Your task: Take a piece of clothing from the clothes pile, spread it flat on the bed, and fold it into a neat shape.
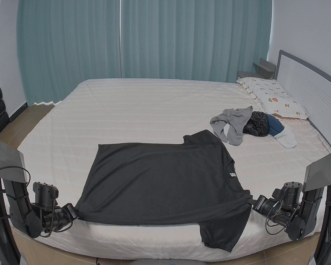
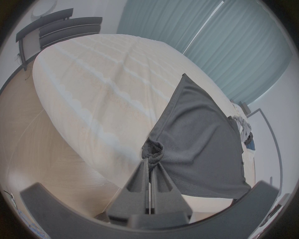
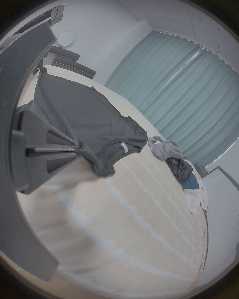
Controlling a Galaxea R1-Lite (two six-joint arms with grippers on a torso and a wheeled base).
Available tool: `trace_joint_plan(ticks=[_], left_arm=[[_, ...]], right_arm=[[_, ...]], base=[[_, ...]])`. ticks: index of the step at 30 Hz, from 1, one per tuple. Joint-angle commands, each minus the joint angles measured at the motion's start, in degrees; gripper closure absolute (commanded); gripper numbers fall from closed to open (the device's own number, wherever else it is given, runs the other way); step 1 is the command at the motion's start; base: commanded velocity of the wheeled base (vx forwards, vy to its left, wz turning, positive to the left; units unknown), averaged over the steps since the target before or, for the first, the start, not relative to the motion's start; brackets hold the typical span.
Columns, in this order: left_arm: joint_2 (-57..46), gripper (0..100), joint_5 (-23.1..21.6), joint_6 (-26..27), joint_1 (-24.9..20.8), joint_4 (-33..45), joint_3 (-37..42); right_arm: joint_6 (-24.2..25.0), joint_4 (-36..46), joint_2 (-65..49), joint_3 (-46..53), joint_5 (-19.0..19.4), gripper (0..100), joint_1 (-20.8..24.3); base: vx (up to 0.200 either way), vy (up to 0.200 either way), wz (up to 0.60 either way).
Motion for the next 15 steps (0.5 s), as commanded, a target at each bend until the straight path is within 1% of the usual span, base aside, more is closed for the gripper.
trace_joint_plan(ticks=[1, 8, 9, 11, 15], left_arm=[[0.25, 100, -0.06, -1.74, 0.02, -0.04, -1.83], [0.25, 100, -0.32, -1.83, -0.07, -0.04, -2.1], [0.25, 100, -0.41, -1.83, -0.15, -0.04, -2.1], [0.25, 100, -0.59, -1.74, -0.24, -0.04, -2.1], [0.25, 100, -0.68, -1.74, -0.24, -0.04, -2.01]], right_arm=[[-0.17, 3.47, 2.19, -6.78, 0.21, 100, 0.27], [-1.05, 11.11, 3.51, -13.72, 0.12, 100, 0.44], [-1.14, 12.34, 3.68, -14.43, 0.21, 0, 0.35], [-1.14, 13.4, 3.95, -15.31, 0.3, 0, 0.35], [-0.79, 12.43, 3.24, -14.69, 0.39, 0, 0.27]], base=[[0.0, 0.0, 0.0], [0.0, 0.0, 0.0], [0.0, 0.0, 0.0], [0.0, 0.0, 0.0], [0.0, 0.0, 0.0]])
